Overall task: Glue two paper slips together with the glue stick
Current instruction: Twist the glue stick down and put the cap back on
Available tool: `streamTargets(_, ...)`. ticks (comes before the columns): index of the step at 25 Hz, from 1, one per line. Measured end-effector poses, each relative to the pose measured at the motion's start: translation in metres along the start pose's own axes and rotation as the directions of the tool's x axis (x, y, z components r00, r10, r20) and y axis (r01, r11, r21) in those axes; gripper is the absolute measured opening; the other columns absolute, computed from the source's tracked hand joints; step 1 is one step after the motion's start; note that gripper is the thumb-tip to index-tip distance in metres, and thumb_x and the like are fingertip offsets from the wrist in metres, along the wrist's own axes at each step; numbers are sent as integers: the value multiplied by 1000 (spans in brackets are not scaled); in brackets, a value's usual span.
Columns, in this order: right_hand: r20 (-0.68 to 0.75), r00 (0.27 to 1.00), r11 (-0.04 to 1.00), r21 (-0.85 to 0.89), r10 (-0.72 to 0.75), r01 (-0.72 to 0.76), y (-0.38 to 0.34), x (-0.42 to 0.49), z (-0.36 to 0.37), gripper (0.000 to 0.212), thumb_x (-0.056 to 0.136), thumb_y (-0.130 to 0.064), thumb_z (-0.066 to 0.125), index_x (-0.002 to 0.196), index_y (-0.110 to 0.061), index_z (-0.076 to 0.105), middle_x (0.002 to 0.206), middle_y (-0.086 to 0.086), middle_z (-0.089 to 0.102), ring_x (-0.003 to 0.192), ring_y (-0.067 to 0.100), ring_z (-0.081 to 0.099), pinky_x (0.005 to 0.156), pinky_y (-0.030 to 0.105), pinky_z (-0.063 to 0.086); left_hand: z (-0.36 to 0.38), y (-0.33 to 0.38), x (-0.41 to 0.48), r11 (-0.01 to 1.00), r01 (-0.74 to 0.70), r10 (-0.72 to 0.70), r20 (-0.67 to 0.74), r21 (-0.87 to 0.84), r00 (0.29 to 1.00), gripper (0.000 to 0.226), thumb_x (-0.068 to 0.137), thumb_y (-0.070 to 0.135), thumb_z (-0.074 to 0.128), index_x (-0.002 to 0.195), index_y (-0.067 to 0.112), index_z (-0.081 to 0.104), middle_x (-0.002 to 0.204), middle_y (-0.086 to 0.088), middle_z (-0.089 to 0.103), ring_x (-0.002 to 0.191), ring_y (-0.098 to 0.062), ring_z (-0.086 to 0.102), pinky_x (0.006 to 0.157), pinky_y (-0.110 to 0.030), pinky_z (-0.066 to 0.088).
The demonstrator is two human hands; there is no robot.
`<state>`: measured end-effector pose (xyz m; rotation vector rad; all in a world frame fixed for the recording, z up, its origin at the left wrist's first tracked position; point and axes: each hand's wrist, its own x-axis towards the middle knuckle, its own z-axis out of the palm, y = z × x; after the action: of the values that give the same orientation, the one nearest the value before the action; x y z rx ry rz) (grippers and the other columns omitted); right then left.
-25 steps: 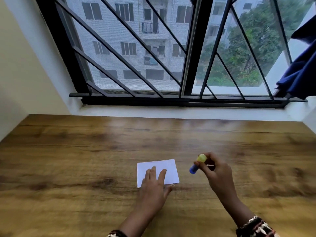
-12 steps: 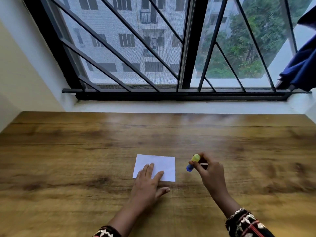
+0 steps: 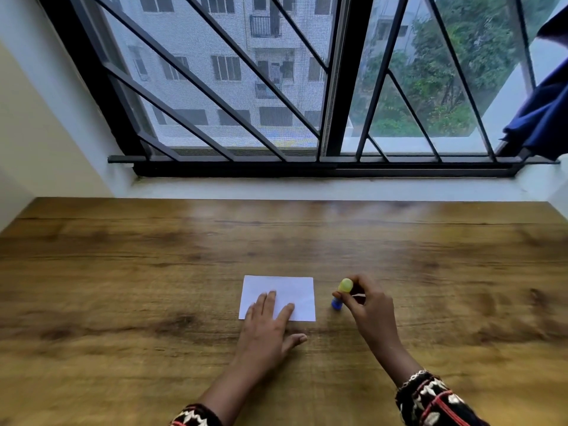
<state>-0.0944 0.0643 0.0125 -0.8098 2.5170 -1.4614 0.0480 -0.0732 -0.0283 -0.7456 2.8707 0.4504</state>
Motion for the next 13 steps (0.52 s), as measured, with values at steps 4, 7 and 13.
streamTargets(4,0,1000,1000,8,19,-19,-1,0,0,20,69,-18,77,80,-19,59,75,1,67,71,14,65,62,28,54,-1,2,-2,1000,4,-4,2,-8,1000,70,84,64,35,143,30,17,157,-8,-1,144,-25,-4,117,-40,3)
streamTargets(7,18,999,1000,6,26,-26,-2,0,0,23,68,-17,78,82,-18,60,78,3,68,74,18,65,66,34,55,-2,3,-3,1000,10,-10,-7,-26,1000,70,84,64,35,143,31,17,157,-8,-1,144,-25,-4,117,-40,3)
streamTargets(13,92,995,999,15,36,-38,-3,-3,-5,31,70,-21,77,94,-12,60,91,8,66,88,23,62,78,36,53,-1,2,-4,1000,15,-15,-30,8,999,74,82,67,32,143,29,14,156,-9,4,143,-27,-4,117,-41,0)
